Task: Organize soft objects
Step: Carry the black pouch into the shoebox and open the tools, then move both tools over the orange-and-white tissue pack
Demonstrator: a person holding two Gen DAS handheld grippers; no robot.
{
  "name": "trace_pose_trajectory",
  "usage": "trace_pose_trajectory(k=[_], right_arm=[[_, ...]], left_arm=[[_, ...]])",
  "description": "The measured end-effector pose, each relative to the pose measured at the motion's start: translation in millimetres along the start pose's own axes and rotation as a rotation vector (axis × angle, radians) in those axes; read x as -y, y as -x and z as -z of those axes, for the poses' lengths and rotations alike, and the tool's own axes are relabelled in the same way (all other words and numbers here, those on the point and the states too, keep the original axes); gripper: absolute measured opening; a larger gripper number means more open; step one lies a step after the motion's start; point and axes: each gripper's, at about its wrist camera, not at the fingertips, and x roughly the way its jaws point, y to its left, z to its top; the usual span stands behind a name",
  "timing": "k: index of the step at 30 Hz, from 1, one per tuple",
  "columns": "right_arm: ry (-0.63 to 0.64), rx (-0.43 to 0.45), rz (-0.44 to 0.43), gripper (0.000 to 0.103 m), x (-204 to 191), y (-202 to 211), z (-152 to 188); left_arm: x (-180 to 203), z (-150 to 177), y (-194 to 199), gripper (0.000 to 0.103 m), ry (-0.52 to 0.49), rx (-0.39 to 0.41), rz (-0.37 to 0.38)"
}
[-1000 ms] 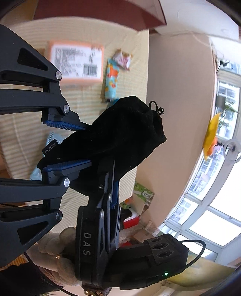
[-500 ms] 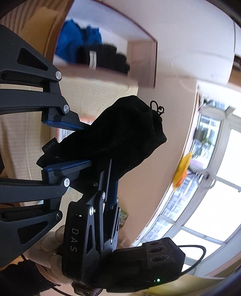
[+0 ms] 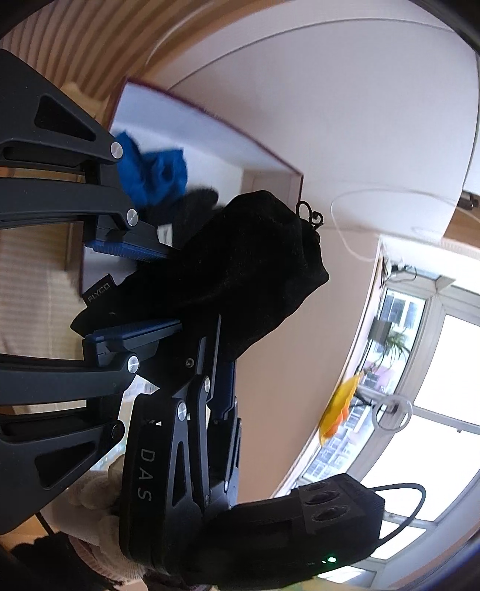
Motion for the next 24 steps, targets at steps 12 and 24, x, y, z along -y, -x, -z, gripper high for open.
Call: trace_pose_trajectory(k=[12, 24], right_arm=[[-0.027, -0.006, -0.015, 0.035, 12.5, -45.8, -45.6], [-0.001, 0.023, 0.143, 0.065, 25.9, -39.2, -32.0]], left_arm=[[-34.1, -38.0, -36.3, 0.029, 0.009, 0.002, -0.085], [-46.6, -27.4, -57.4, 0.051, 0.016, -0.036, -0.212]])
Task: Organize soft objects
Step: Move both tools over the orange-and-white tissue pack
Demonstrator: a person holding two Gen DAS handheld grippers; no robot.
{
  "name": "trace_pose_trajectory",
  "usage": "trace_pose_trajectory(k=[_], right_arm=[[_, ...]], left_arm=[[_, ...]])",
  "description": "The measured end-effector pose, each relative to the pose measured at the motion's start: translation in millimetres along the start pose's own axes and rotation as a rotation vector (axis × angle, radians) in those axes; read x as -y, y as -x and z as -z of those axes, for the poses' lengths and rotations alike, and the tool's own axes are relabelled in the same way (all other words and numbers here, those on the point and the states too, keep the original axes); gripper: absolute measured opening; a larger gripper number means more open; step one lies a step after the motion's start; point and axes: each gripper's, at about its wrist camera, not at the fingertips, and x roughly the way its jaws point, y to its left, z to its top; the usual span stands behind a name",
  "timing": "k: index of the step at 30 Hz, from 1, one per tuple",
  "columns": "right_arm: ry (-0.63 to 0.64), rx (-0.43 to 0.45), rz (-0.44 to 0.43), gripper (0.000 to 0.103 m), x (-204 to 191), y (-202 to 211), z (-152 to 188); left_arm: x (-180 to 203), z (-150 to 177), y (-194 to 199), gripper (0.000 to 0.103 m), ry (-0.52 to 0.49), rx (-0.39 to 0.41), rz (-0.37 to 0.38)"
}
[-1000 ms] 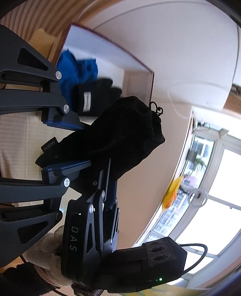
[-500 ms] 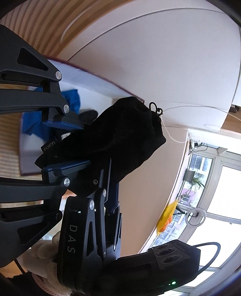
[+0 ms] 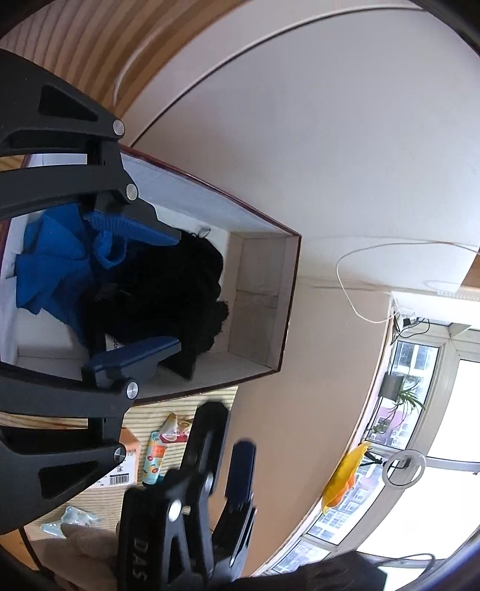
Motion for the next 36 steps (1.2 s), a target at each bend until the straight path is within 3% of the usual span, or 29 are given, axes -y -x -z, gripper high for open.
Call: trace_pose_trajectory(k=[3, 9, 19, 31, 36], right_arm=[[-0.001, 0.003, 0.038, 0.066, 3.9, 10.9, 9.7], [-0.027, 0.034, 0.067, 0.067, 15.5, 41.0, 29.2], [-0.08, 0.017, 0.153, 0.067, 35.0, 85.2, 99.7], [-0.161, -0.006, 0.222, 0.067, 76.3, 130.0, 171.5], [-0.21, -0.041, 0.171, 0.067, 94.4, 130.2, 186.1]], left_arm=[[-1.4, 1.0, 3.2, 0.059, 0.013, 0.004, -0.006], [8.1, 5.4, 17.6, 0.059, 0.015, 0.02, 0.036], [60.1, 27.2, 41.4, 0.059, -0.043, 0.017, 0.147], [141.5, 67.2, 38.3, 0.069, -0.177, -0.071, 0.303], [153.5, 76.7, 21.7, 0.07, -0.21, -0.128, 0.322]])
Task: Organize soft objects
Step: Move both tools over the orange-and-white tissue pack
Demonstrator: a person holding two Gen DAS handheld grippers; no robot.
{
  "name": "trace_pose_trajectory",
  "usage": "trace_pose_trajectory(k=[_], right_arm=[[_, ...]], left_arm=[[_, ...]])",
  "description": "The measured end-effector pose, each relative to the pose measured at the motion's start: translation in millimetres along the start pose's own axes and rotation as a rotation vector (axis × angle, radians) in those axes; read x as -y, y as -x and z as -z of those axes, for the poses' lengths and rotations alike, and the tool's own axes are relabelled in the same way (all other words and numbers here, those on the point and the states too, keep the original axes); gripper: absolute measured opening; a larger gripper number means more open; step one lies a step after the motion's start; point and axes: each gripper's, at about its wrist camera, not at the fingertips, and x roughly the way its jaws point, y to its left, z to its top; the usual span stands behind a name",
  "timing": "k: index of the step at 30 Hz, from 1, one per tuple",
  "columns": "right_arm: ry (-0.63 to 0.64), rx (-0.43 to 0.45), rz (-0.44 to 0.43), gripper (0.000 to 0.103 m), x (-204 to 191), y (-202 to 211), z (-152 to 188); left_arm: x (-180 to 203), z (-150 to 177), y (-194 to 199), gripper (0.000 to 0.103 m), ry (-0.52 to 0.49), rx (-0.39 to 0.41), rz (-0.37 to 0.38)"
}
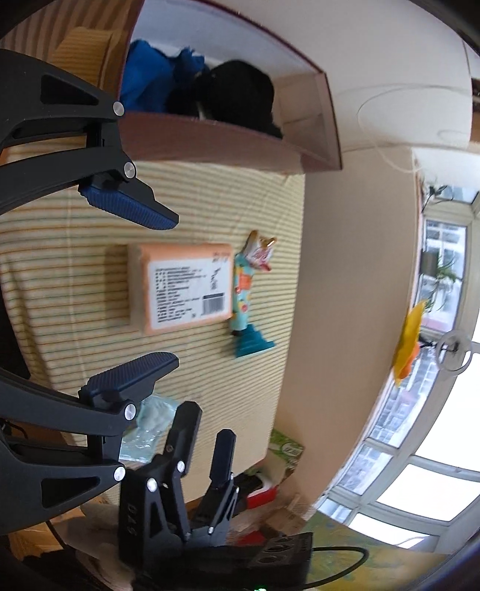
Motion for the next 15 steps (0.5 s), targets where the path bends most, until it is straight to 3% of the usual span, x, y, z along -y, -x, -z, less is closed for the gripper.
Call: trace_pose_trajectory(k=[15], right_arm=[[-0.232, -0.109, -0.243, 0.068, 38.8, -46.3, -2.7]], left_arm=[[-6.9, 6.2, -48.6, 0.072, 0.015, -0.135, 0.028]])
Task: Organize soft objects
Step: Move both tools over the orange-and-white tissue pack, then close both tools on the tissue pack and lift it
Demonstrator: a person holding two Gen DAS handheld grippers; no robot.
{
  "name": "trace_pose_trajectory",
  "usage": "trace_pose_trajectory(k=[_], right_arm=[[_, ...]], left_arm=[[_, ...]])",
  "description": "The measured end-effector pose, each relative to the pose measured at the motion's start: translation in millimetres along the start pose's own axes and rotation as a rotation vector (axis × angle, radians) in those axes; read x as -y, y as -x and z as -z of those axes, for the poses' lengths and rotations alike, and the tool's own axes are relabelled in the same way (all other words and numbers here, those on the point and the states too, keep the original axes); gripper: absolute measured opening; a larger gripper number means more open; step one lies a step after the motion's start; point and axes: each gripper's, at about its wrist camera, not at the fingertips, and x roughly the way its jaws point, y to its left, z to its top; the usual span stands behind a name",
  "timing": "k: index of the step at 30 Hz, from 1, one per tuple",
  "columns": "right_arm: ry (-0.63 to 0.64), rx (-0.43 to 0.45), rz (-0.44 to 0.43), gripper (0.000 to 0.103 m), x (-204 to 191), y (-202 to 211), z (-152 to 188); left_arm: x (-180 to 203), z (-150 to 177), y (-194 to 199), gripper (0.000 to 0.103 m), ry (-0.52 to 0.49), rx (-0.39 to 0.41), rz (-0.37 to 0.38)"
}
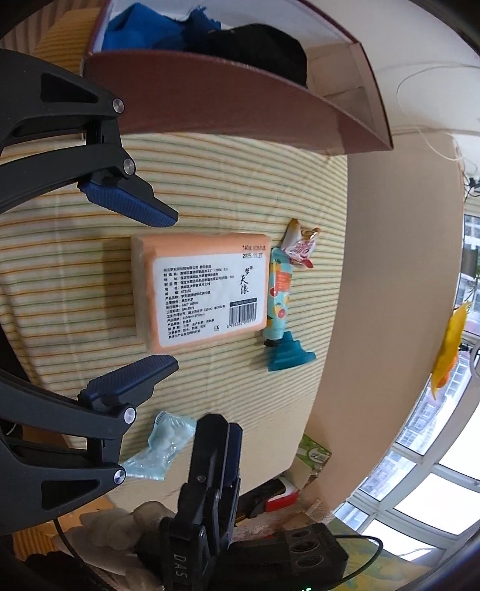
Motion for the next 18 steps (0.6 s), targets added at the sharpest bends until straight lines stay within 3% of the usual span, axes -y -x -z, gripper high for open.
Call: trace_pose_trajectory(k=[5, 18], right_arm=[[-0.039, -0.036, -0.052, 0.068, 1.0, -16.9, -5.5], [-0.115, -0.107, -0.089, 0.068, 1.1, -54.5, -15.6]], left_arm=[[0.1, -3.0, -8.5, 0.072, -0.015, -0.022, -0.004], [-4.7, -7.2, -27.7, 0.075, -0.008, -0.065, 0.011]])
